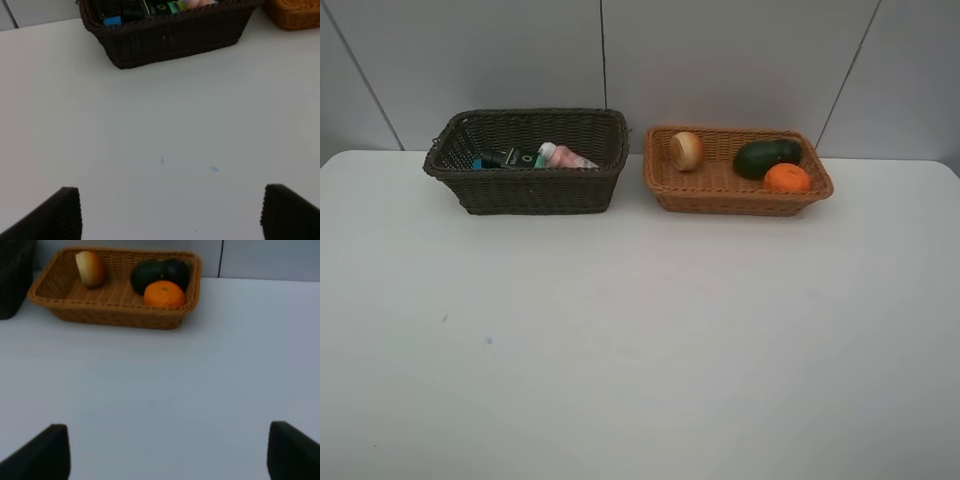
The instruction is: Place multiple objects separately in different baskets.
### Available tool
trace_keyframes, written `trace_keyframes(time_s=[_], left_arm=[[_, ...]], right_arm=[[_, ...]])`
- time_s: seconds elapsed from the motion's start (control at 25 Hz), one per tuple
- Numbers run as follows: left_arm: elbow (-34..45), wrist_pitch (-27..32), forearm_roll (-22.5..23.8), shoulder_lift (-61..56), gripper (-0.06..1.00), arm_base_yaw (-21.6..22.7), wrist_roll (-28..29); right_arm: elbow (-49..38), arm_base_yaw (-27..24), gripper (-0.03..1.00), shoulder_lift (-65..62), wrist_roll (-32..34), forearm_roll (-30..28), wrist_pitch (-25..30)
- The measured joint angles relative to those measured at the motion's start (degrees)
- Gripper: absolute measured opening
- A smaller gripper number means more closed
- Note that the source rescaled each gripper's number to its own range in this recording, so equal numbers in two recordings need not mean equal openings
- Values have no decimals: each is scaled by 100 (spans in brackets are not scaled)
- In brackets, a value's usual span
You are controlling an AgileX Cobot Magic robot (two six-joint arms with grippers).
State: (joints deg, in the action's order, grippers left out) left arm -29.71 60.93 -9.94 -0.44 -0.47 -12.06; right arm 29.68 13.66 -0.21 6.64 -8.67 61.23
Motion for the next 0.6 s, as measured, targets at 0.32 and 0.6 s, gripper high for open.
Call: trace_keyframes(time_s=[0.32,0.6], left_arm=[[0,0,0,0,88,0,0],[0,0,0,0,88,0,0]], right_arm=[[-7,0,100,0,-69,5,-29],[-7,-227,100,0,-69,50,-39]])
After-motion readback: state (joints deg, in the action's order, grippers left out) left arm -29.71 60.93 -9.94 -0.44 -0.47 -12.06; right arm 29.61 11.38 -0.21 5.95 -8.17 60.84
